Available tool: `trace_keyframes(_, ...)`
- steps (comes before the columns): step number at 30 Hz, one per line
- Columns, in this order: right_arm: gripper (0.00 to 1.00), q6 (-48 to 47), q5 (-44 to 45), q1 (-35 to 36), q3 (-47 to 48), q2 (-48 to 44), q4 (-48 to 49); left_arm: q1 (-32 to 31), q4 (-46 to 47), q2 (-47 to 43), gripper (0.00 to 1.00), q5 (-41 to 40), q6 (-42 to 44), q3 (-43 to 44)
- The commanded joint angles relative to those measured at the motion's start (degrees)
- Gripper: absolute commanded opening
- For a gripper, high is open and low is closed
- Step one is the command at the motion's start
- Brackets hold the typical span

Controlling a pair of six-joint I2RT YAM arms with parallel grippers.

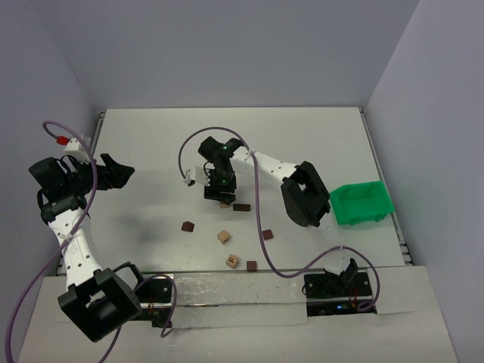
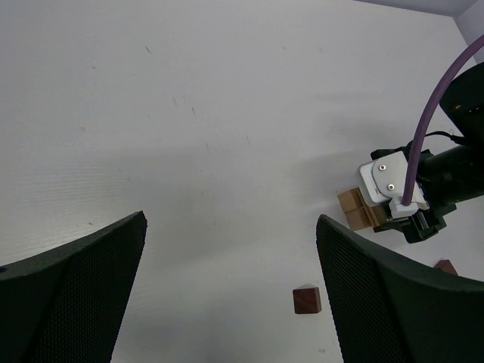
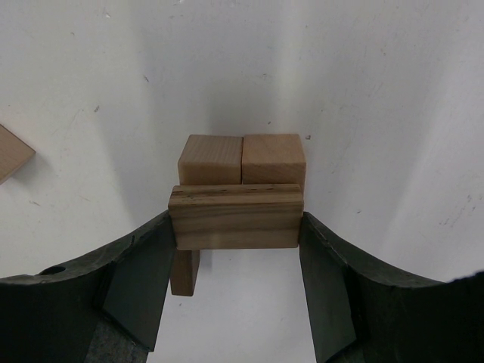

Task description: Build the wood block tower

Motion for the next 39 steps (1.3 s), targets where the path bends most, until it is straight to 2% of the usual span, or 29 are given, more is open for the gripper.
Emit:
trace_keyframes(1, 0.38, -0.43, 0.24, 1.07, 2.58, 0.71, 0.11, -0.30, 2.56, -0.62, 0.99, -0.07, 0.24, -0.37)
trace_keyframes(14, 0.41, -0.91, 1.53, 1.96, 2.65, 0.60, 0.11, -0.30, 2.45, -0.73, 0.99, 0.13, 0.39, -0.48)
trace_keyframes(22, 0.48, -1.09, 2.07, 1.96, 2.63, 1.21, 0.46, -0.30, 2.50, -0.78, 0.99, 0.22, 0.57, -0.48)
trace_keyframes(39, 0.53, -1.44, 2.76, 1.96, 2.98, 1.64, 0.83, -0.23, 2.50, -0.78, 0.99, 0.30, 0.59, -0.72)
